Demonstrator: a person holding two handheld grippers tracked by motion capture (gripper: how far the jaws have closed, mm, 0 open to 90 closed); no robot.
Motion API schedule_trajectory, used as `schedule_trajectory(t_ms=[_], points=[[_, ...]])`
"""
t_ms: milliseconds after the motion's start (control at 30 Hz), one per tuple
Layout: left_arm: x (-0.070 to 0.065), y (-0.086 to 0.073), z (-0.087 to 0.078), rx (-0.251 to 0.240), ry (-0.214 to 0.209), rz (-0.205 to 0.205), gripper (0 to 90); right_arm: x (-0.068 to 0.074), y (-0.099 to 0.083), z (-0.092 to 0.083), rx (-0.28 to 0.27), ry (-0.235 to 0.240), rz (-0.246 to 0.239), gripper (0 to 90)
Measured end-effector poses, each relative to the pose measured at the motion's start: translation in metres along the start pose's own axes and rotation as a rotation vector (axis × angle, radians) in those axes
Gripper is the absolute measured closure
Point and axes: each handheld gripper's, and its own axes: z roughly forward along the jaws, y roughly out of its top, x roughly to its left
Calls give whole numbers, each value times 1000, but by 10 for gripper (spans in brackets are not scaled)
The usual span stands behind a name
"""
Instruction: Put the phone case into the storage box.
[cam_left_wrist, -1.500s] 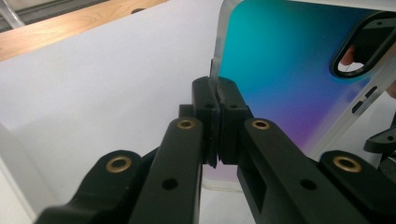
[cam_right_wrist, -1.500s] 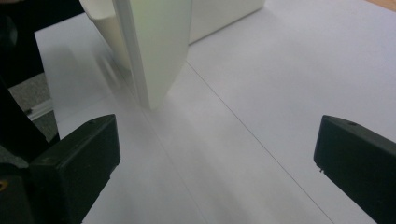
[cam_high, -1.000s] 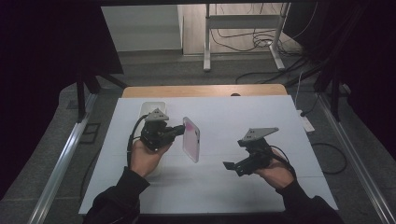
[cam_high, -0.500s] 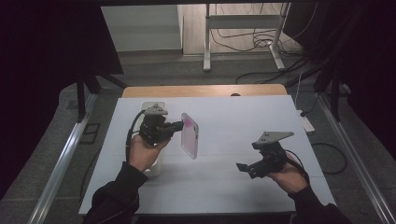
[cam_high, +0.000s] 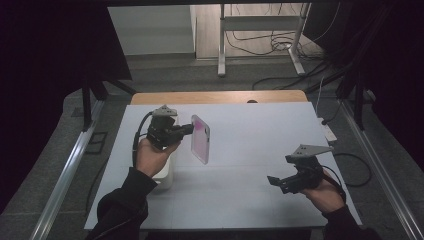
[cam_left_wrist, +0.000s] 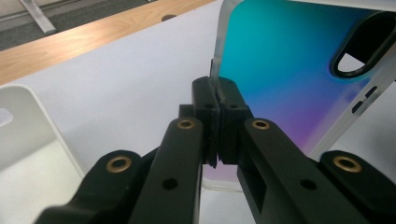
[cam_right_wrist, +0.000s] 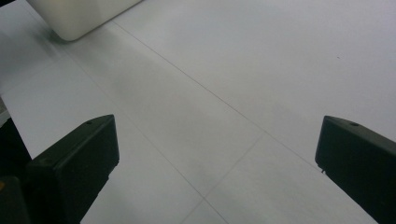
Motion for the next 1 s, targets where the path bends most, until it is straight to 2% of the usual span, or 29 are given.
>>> schedule_trajectory(t_ms=[433,800,1000], points=[[10,10,-7,-12,18,-12,883,-5,-17,-16,3,-43,16,0],[21,15,-14,-18,50,-27,883,-15,-31,-28,0,-103,59,0],[27,16,-17,-23,61,-43,883,-19,-40,-37,-8,-135,98,0]])
